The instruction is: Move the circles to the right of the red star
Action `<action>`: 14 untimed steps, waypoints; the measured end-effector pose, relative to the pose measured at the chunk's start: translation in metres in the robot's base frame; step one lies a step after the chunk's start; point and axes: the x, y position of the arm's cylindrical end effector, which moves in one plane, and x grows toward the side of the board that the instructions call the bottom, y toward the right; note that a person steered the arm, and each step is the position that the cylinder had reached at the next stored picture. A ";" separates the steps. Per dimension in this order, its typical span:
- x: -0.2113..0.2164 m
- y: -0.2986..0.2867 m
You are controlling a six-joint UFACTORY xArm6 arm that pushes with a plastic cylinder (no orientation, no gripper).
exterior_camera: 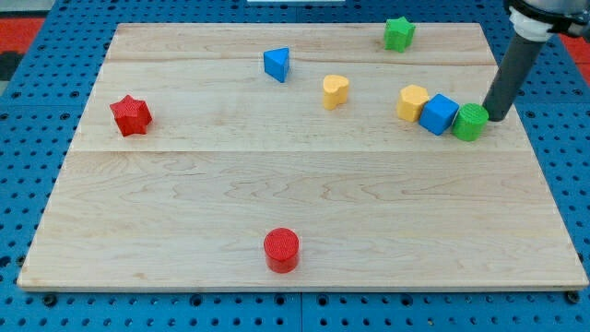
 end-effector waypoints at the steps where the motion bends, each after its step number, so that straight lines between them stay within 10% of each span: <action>1: 0.013 -0.056; 3: 0.058 -0.065; 5: 0.065 -0.247; 6: 0.086 -0.213; 8: 0.048 -0.374; 11: -0.001 -0.402; 12: -0.001 -0.342; 14: 0.164 -0.165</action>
